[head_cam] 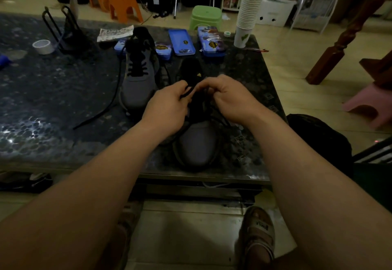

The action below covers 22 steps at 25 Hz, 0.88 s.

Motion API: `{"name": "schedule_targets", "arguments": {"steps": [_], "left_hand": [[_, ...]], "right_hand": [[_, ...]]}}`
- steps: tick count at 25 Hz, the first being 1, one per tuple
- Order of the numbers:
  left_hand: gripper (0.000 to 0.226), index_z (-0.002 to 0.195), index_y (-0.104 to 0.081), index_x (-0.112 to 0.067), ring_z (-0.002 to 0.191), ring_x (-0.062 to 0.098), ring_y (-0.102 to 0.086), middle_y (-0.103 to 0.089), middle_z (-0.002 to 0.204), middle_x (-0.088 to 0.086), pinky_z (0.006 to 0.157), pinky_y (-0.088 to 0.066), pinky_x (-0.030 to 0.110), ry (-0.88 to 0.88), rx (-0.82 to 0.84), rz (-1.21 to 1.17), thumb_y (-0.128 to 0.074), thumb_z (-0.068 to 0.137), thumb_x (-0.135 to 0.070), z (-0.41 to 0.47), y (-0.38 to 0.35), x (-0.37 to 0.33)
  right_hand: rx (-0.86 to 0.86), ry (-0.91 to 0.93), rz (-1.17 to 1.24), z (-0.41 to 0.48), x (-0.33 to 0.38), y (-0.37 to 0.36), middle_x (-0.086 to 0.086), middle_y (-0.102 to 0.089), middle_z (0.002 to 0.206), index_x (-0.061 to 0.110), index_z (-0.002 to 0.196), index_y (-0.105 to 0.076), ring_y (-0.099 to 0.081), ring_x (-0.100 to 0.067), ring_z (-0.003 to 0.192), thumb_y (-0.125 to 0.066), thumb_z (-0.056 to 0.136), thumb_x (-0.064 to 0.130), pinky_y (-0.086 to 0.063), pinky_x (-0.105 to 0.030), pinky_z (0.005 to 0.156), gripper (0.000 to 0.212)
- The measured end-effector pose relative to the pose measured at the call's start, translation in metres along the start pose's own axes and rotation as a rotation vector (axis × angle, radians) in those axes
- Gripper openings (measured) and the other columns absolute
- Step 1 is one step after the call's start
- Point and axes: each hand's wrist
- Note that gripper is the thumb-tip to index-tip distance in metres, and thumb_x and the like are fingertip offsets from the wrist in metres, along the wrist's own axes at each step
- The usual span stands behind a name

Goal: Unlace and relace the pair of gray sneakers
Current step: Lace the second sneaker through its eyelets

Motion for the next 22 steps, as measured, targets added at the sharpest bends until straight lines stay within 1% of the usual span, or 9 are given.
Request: {"name": "schedule_targets", "arguments": {"steps": [2, 3, 6, 7, 9, 12, 16, 19, 22], "left_hand": [[0.032, 0.091, -0.059, -0.009, 0.069, 0.017, -0.063, -0.067, 0.071, 0.007, 0.075, -0.053, 0.047, 0.079, -0.093, -0.146, -0.049, 0.109, -0.033, 0.0, 0.004, 0.003], [0.033, 0.093, -0.059, -0.008, 0.068, 0.016, -0.063, -0.069, 0.071, 0.009, 0.075, -0.054, 0.046, 0.12, -0.135, -0.228, -0.048, 0.11, -0.035, 0.001, 0.009, 0.003], [0.035, 0.095, -0.058, -0.013, 0.068, 0.015, -0.066, -0.071, 0.07, 0.007, 0.072, -0.055, 0.041, 0.186, -0.212, -0.381, -0.042, 0.111, -0.04, 0.001, 0.022, 0.004], [0.036, 0.095, -0.058, -0.014, 0.068, 0.013, -0.066, -0.072, 0.071, 0.007, 0.071, -0.053, 0.037, 0.192, -0.219, -0.385, -0.04, 0.111, -0.041, 0.0, 0.024, 0.003], [0.034, 0.092, -0.057, -0.018, 0.07, 0.015, -0.068, -0.074, 0.075, 0.008, 0.07, -0.052, 0.034, 0.193, -0.208, -0.432, -0.039, 0.112, -0.039, -0.002, 0.022, 0.001], [0.031, 0.09, -0.059, -0.028, 0.087, 0.021, -0.072, -0.076, 0.093, 0.002, 0.075, -0.059, 0.042, 0.154, -0.145, -0.418, -0.04, 0.111, -0.042, -0.002, 0.023, 0.006], [0.033, 0.103, -0.06, -0.019, 0.09, 0.016, -0.076, -0.078, 0.097, 0.003, 0.082, -0.061, 0.041, 0.181, -0.053, -0.441, -0.039, 0.111, -0.042, -0.003, 0.033, 0.008], [0.03, 0.104, -0.056, -0.017, 0.089, 0.026, -0.076, -0.079, 0.098, 0.006, 0.07, -0.06, 0.036, 0.177, 0.012, -0.552, -0.039, 0.111, -0.04, -0.005, 0.033, -0.002], [0.035, 0.094, -0.051, -0.011, 0.079, 0.033, -0.075, -0.079, 0.091, 0.013, 0.062, -0.057, 0.032, 0.212, 0.032, -0.684, -0.036, 0.113, -0.037, -0.006, 0.028, -0.004]], "right_hand": [[-0.037, -0.001, 0.024, 0.0, 0.0, 0.006, -0.004, -0.061, 0.107, 0.035, 0.111, -0.072, -0.059, -0.017, 0.097, -0.039, 0.086, -0.008, -0.049, -0.032, 0.09, 0.06], [-0.037, -0.003, 0.056, -0.002, -0.001, 0.008, -0.003, -0.062, 0.108, 0.034, 0.109, -0.072, -0.059, -0.016, 0.098, -0.038, 0.086, -0.01, -0.05, -0.031, 0.092, 0.06], [0.04, -0.001, 0.057, -0.007, 0.0, 0.004, -0.001, -0.057, 0.113, 0.039, 0.123, -0.068, -0.056, -0.012, 0.102, -0.037, 0.093, -0.008, -0.045, -0.016, 0.087, 0.064], [0.055, 0.001, 0.043, -0.006, 0.002, 0.001, 0.001, -0.054, 0.113, 0.041, 0.128, -0.066, -0.055, -0.011, 0.103, -0.036, 0.095, -0.006, -0.044, -0.017, 0.088, 0.064], [0.051, 0.022, -0.012, -0.001, 0.006, -0.005, 0.001, -0.053, 0.117, 0.045, 0.136, -0.058, -0.055, -0.014, 0.107, -0.038, 0.1, 0.001, -0.048, -0.028, 0.093, 0.061], [0.073, 0.007, -0.077, 0.005, 0.011, -0.012, -0.001, -0.06, 0.129, 0.049, 0.141, -0.042, -0.059, -0.021, 0.111, -0.042, 0.107, 0.018, -0.052, -0.043, 0.092, 0.047], [0.054, 0.018, -0.145, 0.005, 0.018, -0.007, -0.003, -0.064, 0.098, 0.03, 0.115, -0.052, -0.059, -0.022, 0.086, -0.046, 0.108, 0.033, -0.051, -0.047, 0.079, 0.009], [0.108, 0.039, -0.12, 0.001, 0.024, 0.005, -0.001, -0.062, 0.097, 0.023, 0.104, -0.056, -0.058, -0.022, 0.092, -0.051, 0.107, 0.029, -0.049, -0.044, 0.083, 0.008], [0.191, 0.089, -0.182, -0.004, 0.027, 0.014, 0.001, -0.061, 0.099, 0.023, 0.101, -0.058, -0.057, -0.018, 0.092, -0.053, 0.105, 0.025, -0.047, -0.038, 0.081, 0.007]]}}
Point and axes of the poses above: each hand's wrist, its own z-axis towards the middle knuckle, its own y-axis out of the back of the hand, x = y × z
